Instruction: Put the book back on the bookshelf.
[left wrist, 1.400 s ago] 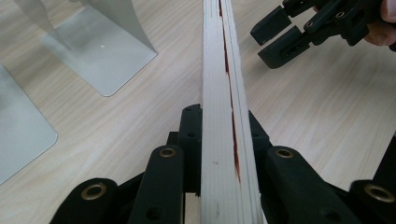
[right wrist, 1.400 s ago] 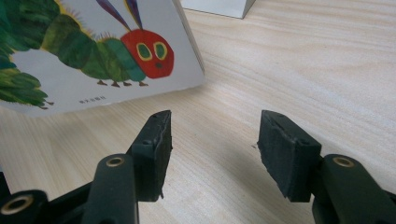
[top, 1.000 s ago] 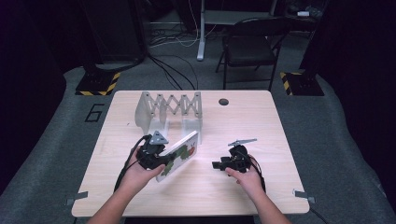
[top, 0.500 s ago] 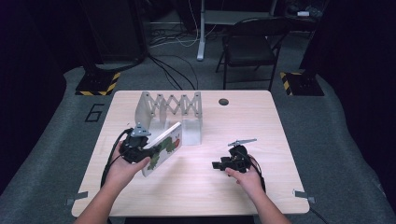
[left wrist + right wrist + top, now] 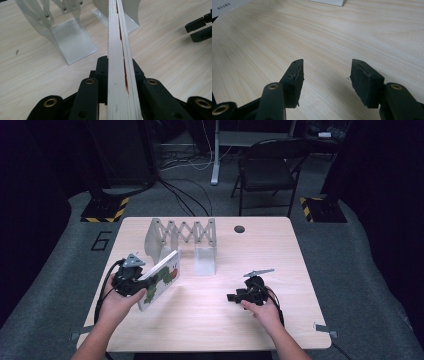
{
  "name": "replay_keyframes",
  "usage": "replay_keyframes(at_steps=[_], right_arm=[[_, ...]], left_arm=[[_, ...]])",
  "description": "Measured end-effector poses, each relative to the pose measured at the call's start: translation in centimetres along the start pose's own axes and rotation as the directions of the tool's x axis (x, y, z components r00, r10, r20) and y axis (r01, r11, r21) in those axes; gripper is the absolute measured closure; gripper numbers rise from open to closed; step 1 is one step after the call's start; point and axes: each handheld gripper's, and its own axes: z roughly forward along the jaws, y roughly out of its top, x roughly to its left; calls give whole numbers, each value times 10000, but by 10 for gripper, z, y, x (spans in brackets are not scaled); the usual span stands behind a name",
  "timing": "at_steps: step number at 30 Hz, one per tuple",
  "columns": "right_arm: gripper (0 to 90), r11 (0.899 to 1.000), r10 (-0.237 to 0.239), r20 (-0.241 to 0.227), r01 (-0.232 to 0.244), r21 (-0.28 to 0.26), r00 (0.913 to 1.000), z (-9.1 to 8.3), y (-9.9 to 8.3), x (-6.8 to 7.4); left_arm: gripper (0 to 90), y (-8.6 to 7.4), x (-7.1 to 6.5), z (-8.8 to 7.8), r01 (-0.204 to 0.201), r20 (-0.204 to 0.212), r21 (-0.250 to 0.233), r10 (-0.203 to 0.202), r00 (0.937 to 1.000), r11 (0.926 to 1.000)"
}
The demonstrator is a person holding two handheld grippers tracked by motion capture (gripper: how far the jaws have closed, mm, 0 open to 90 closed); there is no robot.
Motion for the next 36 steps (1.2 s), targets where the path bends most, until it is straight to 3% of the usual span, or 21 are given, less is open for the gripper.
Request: replay_keyframes(at_steps=[1, 4, 10, 17, 29, 36], right_arm=[[439, 9997, 200, 2, -200, 117, 9998, -1, 0, 2], [439, 10000, 29, -9, -29, 10, 10000, 0, 0, 0], [439, 10000, 25, -17, -25, 9, 10000, 1, 0, 0], [439, 9998, 184, -8, -184, 109, 9998, 0, -1, 1], [439, 9998, 140, 26, -140, 106, 9999, 1, -1, 0], [438, 9998, 198, 24, -198, 103, 9998, 1, -1, 0]], left_arm=[[759, -1, 2, -1, 93, -96, -88, -94, 9999, 9999], [759, -3, 7, -7, 179, -186, -85, -180, 9997, 9998], [759, -6, 17, -15, 519, -455, -311, -533, 9975, 9982], [759, -11, 25, -20, 645, -585, -227, -657, 9961, 9977], [759, -13, 38, -11, 1141, -918, -366, -1171, 9889, 9928], [759, -8, 43, -5, 1204, -1131, -449, -1248, 9857, 9917]])
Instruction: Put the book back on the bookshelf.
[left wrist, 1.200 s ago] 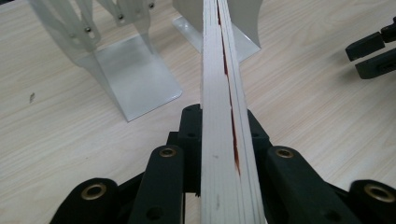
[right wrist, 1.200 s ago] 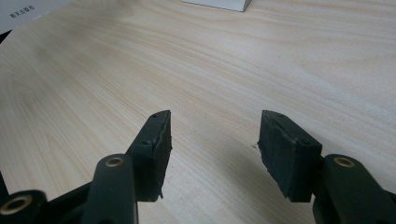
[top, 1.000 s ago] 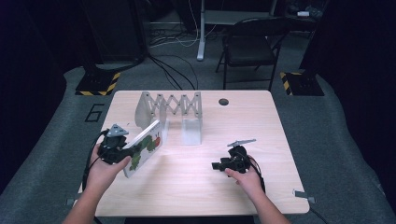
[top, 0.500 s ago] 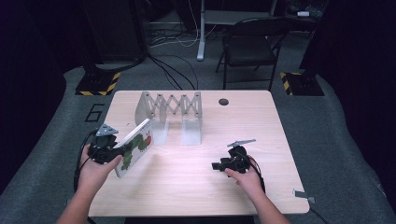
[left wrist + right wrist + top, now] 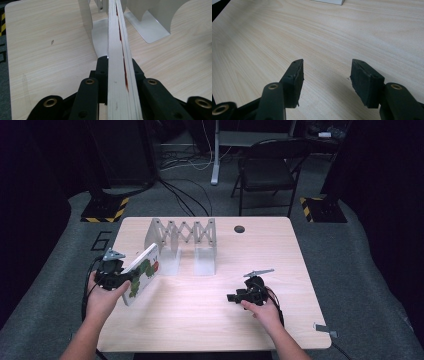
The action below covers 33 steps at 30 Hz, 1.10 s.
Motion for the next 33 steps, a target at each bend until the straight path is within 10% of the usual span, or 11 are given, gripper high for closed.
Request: replay_keyframes(at_steps=[33], right_arm=[[437, 10000, 5, 13, -5, 27, 10000, 0, 0, -2]], left_arm=[[759, 21, -16, 42, 60, -646, -446, -89, 9979, 9990]])
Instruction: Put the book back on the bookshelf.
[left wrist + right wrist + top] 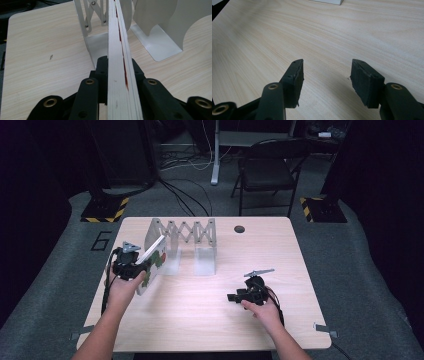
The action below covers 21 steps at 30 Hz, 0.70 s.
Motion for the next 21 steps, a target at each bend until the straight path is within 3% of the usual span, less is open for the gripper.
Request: replay_keyframes(at_steps=[21], right_arm=[[437, 10000, 41, -31, -41, 2, 10000, 0, 0, 0]], left_arm=[[759, 9, -11, 26, 366, -303, -231, -373, 9988, 9991]])
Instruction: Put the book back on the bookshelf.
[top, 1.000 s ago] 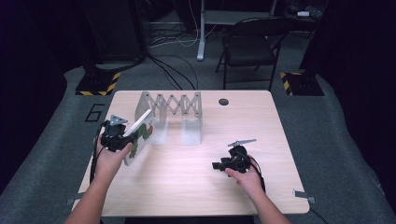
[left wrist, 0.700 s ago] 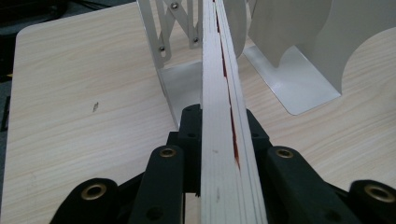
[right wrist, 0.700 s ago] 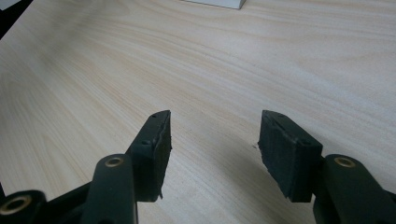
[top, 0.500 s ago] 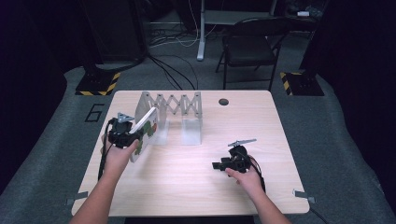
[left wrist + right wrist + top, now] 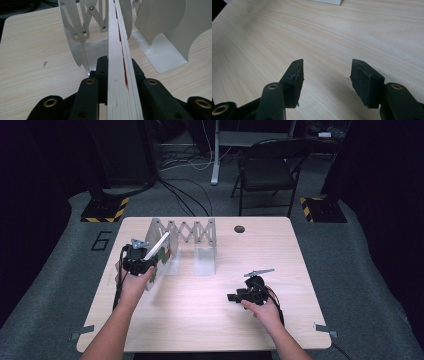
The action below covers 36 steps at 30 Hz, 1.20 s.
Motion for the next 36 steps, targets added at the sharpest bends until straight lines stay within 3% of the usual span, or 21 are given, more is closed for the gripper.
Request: replay_keyframes(at_steps=[14, 23, 36], right_arm=[[437, 10000, -24, -25, 24, 25, 10000, 0, 0, 0], [436, 10000, -32, -28, 32, 25, 10000, 0, 0, 0], [436, 10000, -86, -32, 86, 22, 10000, 1, 0, -1]], left_arm=[[758, 4, -2, 14, 382, -422, -177, -389, 9984, 9991], [758, 5, -4, 21, 268, -673, -160, -278, 9973, 9995], [758, 4, -4, 30, 419, -903, -144, -431, 9950, 9990]])
